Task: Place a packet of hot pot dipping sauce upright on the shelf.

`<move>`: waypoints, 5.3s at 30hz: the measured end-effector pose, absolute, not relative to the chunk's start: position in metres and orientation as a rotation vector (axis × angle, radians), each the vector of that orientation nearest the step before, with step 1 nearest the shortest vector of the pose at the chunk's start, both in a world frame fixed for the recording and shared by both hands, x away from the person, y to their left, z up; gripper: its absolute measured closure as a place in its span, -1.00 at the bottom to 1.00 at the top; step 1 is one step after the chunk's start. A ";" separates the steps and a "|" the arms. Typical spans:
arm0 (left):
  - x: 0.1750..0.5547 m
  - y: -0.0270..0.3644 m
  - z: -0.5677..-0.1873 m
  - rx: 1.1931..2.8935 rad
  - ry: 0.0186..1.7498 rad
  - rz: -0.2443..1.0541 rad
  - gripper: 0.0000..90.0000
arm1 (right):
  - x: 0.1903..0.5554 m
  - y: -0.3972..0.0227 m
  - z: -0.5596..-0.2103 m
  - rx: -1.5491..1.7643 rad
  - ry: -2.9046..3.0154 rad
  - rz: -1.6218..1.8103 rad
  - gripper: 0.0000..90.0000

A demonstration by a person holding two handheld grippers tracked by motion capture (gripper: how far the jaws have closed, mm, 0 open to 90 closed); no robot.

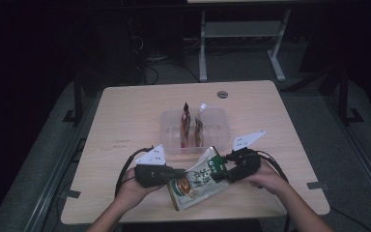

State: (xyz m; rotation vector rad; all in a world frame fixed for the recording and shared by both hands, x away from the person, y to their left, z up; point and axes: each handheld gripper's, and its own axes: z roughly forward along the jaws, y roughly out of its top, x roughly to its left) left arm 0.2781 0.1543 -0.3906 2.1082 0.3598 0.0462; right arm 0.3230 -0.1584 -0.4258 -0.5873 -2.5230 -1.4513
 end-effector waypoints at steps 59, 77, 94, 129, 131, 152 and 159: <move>0.288 0.167 -0.390 2.066 0.470 0.221 0.99 | 0.322 -0.157 -0.413 -0.466 -2.505 -1.530 1.00; 0.311 0.134 -0.390 2.068 0.455 0.214 1.00 | 0.312 -0.142 -0.386 -0.338 -2.522 -1.612 1.00; 0.305 0.101 -0.401 2.109 0.366 0.093 1.00 | 0.308 -0.146 -0.381 -0.320 -2.523 -1.647 1.00; 0.279 0.191 -0.416 2.182 0.573 0.068 -0.23 | 0.302 -0.171 -0.363 -0.353 -2.565 -1.717 1.00; 0.276 0.197 -0.418 2.176 0.584 0.069 -0.28 | 0.303 -0.174 -0.359 -0.360 -2.564 -1.733 1.00; 0.281 0.203 -0.425 2.189 0.596 0.069 -0.38 | 0.328 -0.191 -0.337 -0.450 -2.623 -1.814 1.00; 0.282 0.203 -0.425 2.185 0.600 0.071 -0.38 | 0.347 -0.200 -0.329 -0.523 -2.633 -1.859 1.00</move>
